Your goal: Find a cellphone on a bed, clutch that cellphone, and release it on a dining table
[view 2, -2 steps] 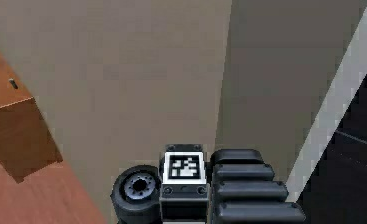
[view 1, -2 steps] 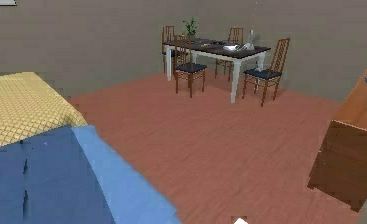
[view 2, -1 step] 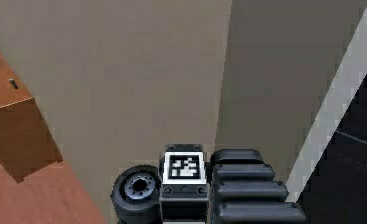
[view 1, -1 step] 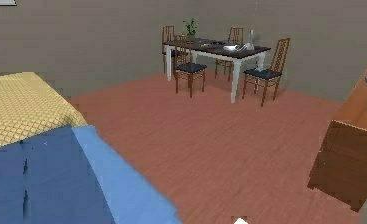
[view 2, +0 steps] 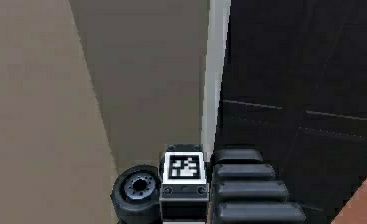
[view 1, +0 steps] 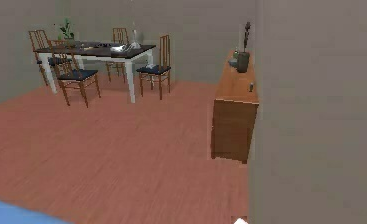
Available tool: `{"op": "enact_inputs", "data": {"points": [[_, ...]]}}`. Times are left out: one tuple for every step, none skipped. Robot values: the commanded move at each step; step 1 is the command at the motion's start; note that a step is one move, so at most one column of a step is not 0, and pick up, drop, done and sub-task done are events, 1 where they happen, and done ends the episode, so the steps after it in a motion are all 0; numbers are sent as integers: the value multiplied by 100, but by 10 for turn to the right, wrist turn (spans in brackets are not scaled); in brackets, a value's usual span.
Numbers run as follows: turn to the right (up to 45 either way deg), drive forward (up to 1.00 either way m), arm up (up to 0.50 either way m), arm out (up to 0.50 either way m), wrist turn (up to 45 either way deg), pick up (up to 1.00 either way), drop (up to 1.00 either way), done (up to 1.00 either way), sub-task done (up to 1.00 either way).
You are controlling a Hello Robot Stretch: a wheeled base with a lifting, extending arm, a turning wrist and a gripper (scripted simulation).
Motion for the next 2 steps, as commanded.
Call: {"op": "enact_inputs", "data": {"points": [[0,60,0,0,0,0,0,0,0],[150,0,0,0,0,0,0,0,0]]}}
